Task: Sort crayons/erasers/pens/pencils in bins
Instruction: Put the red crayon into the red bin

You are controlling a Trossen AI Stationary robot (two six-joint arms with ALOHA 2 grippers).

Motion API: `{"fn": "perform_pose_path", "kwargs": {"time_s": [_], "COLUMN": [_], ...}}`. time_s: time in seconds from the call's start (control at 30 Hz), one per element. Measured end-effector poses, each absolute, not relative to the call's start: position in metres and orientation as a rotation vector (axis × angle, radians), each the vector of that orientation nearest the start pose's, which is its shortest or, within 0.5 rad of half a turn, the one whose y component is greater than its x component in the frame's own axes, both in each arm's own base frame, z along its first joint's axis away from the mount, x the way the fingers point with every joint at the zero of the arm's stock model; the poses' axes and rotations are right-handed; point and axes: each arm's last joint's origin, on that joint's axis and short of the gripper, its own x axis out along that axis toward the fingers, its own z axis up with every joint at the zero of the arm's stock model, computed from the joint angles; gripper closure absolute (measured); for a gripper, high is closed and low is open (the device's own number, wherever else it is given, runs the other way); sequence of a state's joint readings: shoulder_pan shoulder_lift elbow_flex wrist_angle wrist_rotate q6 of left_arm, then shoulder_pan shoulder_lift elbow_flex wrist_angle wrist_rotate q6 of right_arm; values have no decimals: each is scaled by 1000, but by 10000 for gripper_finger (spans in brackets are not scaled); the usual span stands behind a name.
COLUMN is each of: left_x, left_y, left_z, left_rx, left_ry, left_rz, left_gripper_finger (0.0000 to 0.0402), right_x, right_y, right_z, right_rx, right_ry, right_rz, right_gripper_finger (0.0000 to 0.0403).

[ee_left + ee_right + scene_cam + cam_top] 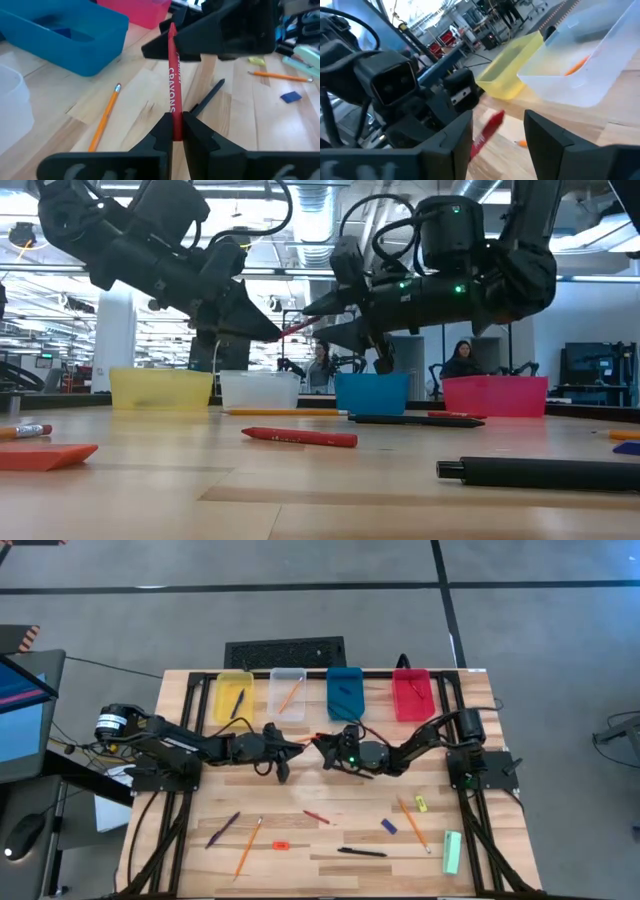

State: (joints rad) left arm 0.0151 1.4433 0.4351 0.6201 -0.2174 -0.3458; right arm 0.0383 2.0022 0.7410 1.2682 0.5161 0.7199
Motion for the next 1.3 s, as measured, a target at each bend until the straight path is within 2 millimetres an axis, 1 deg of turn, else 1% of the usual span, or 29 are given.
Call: {"fn": "perform_pose_path", "kwargs": {"time_s": [0.17, 0.53, 0.63, 0.73, 0.83, 1.03, 1.2, 1.3], "left_x": [258, 257, 257, 257, 257, 258, 257, 255], "left_y": [10, 10, 10, 10, 10, 9, 9, 9], "left_z": [156, 156, 156, 156, 156, 156, 155, 159], "left_rx": [-304, -301, -300, -301, -307, -303, -269, -242], "left_ry": [316, 316, 318, 320, 323, 329, 339, 335], "left_rz": [290, 297, 297, 296, 295, 260, 255, 250], "left_gripper_finger": [386, 386, 386, 381, 364, 308, 263, 243], "right_x": [361, 365, 365, 365, 365, 365, 365, 365], "right_y": [1, 4, 4, 4, 4, 3, 4, 4], "right_z": [135, 139, 140, 140, 140, 139, 139, 139], "right_rx": [673, 649, 651, 651, 639, 617, 583, 547], "right_ry": [-194, -204, -209, -208, -203, -190, -182, -174], "right_rz": [-448, -445, -440, -439, -439, -447, -449, -451], "right_gripper_finger": [254, 349, 364, 371, 371, 370, 375, 369]}}
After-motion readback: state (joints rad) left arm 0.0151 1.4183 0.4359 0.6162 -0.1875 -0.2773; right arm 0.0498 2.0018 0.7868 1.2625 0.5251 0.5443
